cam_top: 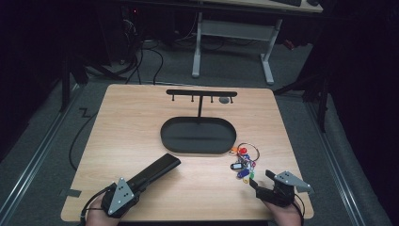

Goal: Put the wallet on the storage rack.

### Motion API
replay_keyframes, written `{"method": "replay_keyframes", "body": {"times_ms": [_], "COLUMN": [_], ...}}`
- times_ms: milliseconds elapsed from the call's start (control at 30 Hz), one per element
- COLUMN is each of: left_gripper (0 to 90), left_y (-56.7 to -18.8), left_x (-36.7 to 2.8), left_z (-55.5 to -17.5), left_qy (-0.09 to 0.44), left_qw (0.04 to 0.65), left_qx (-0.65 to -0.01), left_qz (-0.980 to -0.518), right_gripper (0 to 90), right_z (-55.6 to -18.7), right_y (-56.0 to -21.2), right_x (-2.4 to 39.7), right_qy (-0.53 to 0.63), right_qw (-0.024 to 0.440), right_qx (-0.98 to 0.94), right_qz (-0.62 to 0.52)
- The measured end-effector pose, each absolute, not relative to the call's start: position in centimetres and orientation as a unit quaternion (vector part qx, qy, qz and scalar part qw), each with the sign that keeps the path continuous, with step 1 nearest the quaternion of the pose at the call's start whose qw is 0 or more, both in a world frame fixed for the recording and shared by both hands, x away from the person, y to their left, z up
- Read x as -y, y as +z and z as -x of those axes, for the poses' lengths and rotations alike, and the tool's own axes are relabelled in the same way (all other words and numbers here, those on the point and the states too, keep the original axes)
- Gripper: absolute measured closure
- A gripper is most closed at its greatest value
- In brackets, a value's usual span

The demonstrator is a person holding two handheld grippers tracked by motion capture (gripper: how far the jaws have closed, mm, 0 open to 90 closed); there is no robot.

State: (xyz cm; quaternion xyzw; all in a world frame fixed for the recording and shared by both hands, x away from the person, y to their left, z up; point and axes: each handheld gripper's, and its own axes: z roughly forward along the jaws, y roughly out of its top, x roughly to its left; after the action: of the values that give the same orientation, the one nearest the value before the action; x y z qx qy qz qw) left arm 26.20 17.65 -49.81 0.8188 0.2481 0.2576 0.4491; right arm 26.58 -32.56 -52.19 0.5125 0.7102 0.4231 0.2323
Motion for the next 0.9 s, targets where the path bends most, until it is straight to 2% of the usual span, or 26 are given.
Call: {"method": "replay_keyframes", "body": {"times_ms": [467,900], "left_gripper": [81.4,82.4], "left_y": [-49.0,-48.0], "left_x": [-18.6,-17.9], "left_z": [-26.3,-25.3], "left_qy": [0.22,0.168], "left_qw": [0.489,0.534], "left_qx": [-0.275,-0.257], "left_qz": [-0.798,-0.788], "right_gripper": [22.5,23.5], "right_z": [-26.6,-26.6], "right_y": [-52.2,-52.2], "right_x": [32.7,32.8], "right_qy": [0.427,0.429], "right_qw": [0.228,0.224], "right_qx": [-0.708,-0.707], "right_qz": [-0.514,-0.516]}}
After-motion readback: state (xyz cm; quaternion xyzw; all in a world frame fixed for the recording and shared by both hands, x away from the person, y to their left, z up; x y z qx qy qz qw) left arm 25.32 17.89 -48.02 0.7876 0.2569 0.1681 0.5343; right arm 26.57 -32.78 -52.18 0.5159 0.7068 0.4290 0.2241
